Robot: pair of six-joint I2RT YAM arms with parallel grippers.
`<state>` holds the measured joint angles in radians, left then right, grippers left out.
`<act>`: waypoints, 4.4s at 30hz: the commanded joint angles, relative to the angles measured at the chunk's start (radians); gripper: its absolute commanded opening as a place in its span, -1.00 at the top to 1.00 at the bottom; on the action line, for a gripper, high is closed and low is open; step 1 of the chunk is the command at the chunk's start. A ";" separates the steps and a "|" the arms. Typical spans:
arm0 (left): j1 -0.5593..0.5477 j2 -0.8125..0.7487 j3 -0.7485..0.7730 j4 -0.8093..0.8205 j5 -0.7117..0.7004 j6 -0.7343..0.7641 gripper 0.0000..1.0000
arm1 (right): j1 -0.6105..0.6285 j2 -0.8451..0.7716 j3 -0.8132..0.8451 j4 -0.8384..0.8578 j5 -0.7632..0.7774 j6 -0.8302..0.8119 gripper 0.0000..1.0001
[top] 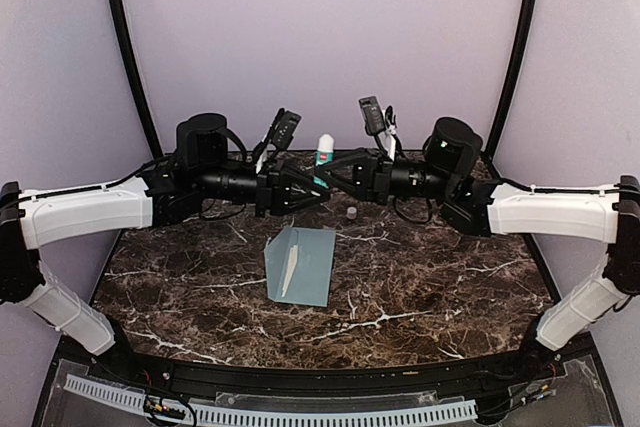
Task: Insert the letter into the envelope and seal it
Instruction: Unscrew the solid glue, then adjust the solid glue.
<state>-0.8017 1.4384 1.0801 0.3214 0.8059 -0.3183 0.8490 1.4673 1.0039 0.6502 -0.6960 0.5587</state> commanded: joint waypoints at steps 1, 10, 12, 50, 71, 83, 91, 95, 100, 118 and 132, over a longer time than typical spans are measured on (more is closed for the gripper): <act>-0.004 0.000 0.004 0.041 0.020 -0.007 1.00 | 0.007 0.020 0.037 0.051 -0.019 0.011 0.56; -0.002 -0.021 0.000 -0.035 -0.092 0.047 1.00 | 0.009 0.021 0.018 0.085 0.011 0.036 1.00; -0.002 -0.021 0.007 -0.073 -0.154 0.065 1.00 | 0.015 0.020 0.024 0.050 0.056 0.019 1.00; 0.019 -0.066 -0.019 -0.229 -0.682 0.089 1.00 | 0.212 0.113 0.255 -0.411 0.842 -0.068 0.15; 0.070 -0.109 -0.078 0.117 -0.025 -0.053 1.00 | 0.033 -0.139 -0.031 -0.109 0.303 -0.112 -0.54; 0.062 -0.074 -0.037 0.114 0.047 -0.045 1.00 | 0.048 -0.019 0.089 -0.069 0.109 -0.095 -0.15; 0.046 -0.074 -0.053 0.145 0.043 -0.054 1.00 | 0.062 0.044 0.127 -0.052 0.065 -0.078 0.17; 0.043 -0.062 -0.047 0.133 0.047 -0.047 1.00 | 0.068 0.061 0.135 -0.033 0.065 -0.065 0.30; 0.044 -0.056 -0.040 0.123 0.032 -0.035 1.00 | 0.068 0.077 0.148 -0.003 0.063 -0.042 0.49; 0.004 -0.068 -0.013 -0.159 -0.496 0.166 1.00 | 0.093 0.141 0.248 -0.212 0.321 -0.084 1.00; -0.004 -0.162 -0.024 -0.197 -0.476 0.104 -0.44 | 0.021 0.053 0.203 -0.322 0.461 -0.162 1.00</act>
<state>-0.8017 1.3575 1.0527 0.1318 0.3031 -0.1959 0.9112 1.5898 1.2201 0.3248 -0.2611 0.4335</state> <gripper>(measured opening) 0.702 0.204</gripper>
